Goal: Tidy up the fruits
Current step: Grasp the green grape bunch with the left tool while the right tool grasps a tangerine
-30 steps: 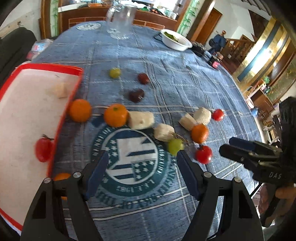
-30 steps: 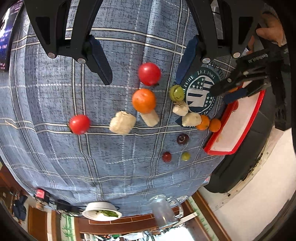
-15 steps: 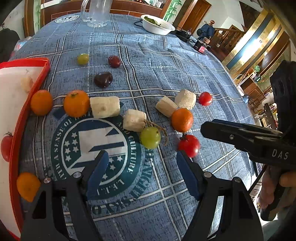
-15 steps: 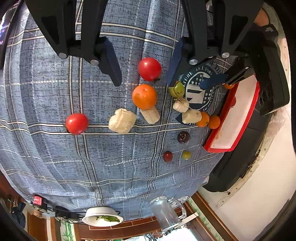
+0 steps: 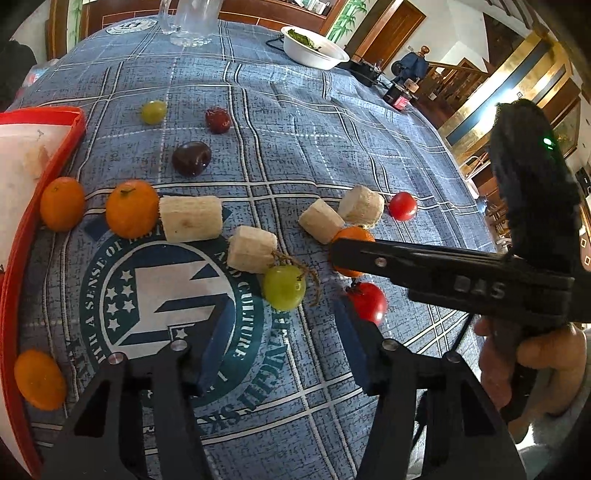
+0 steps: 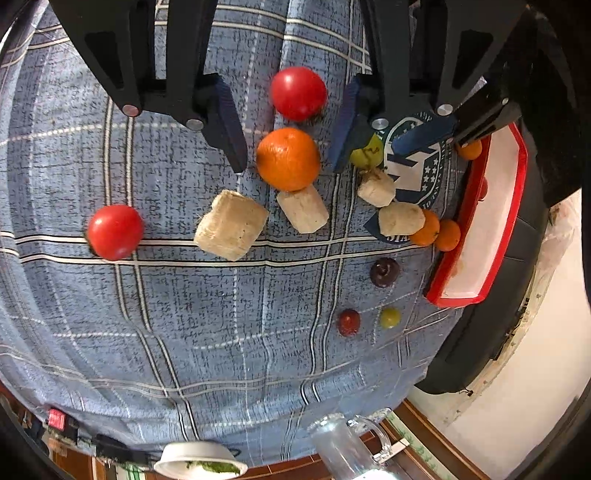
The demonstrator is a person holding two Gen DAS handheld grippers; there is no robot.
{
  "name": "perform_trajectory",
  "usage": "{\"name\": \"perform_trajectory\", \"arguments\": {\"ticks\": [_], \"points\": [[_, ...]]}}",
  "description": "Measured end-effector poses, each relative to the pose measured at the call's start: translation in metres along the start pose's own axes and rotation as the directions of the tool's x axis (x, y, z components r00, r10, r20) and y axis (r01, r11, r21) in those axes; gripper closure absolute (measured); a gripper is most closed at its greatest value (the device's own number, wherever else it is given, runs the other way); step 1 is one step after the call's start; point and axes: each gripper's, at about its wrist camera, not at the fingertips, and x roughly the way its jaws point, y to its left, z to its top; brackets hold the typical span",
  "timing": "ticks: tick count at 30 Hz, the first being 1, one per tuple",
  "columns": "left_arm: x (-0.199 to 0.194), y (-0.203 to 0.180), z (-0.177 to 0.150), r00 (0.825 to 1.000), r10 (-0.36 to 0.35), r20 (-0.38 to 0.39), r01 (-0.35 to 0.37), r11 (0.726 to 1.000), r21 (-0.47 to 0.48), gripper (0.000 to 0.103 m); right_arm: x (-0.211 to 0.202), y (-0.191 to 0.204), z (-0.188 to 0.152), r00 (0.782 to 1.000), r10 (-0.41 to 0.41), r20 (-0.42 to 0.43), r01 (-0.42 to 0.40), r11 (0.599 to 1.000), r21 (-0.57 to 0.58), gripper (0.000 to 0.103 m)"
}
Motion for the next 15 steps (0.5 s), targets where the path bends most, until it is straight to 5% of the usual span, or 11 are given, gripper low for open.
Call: {"name": "perform_trajectory", "arguments": {"ticks": [6, 15], "points": [[-0.001, 0.001, 0.001, 1.000, 0.011, 0.008, -0.011, 1.000, -0.015, 0.048, 0.002, 0.000, 0.000, 1.000, -0.004, -0.002, 0.004, 1.000, -0.009, 0.066], [0.012, -0.001, 0.008, 1.000, 0.031, -0.003, -0.031, 0.998, -0.064, 0.062, -0.013, -0.012, -0.005, 1.000, -0.015, 0.005, 0.015, 1.000, -0.007, 0.066]]}}
